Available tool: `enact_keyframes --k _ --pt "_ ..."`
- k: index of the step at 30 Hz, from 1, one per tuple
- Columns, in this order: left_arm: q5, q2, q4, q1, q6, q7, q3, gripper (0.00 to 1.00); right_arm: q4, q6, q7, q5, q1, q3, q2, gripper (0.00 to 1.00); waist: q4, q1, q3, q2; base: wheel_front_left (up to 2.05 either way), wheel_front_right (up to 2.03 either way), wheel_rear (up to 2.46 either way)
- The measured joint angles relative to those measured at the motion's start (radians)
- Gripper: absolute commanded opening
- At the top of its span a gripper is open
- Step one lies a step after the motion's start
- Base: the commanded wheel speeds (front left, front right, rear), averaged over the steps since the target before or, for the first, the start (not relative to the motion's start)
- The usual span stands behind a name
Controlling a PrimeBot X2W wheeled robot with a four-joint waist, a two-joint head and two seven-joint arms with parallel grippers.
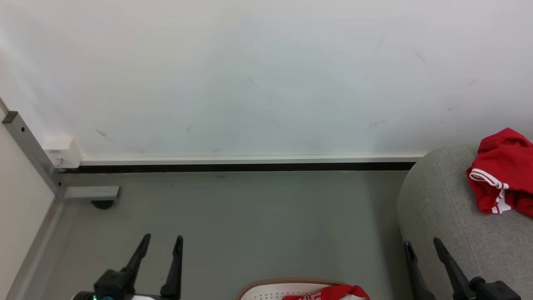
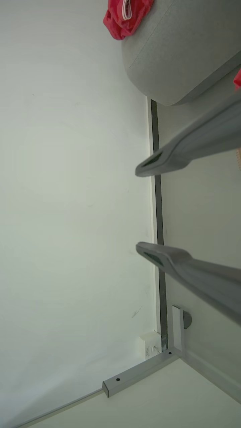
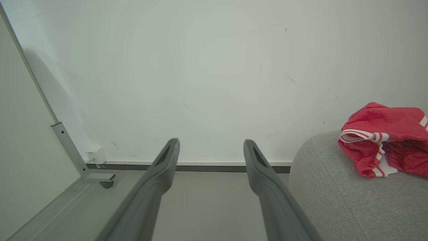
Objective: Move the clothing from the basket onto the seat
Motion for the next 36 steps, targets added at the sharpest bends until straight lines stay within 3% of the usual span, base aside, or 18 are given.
enact_keyframes --k 21,36 --pt "0.064 -0.063 0.020 -0.004 -0.075 0.000 0.096 1.00 0.021 0.000 0.000 -0.024 -0.022 -0.003 0.021 1.00 -0.019 0.0000 0.006 0.0000 0.00 0.00 0.00" --pt "0.077 -0.080 0.056 -0.050 -0.119 0.000 0.049 1.00 0.031 0.000 -0.003 -0.032 -0.081 0.001 0.020 1.00 -0.106 0.0001 0.047 0.0000 0.00 0.00 0.00"
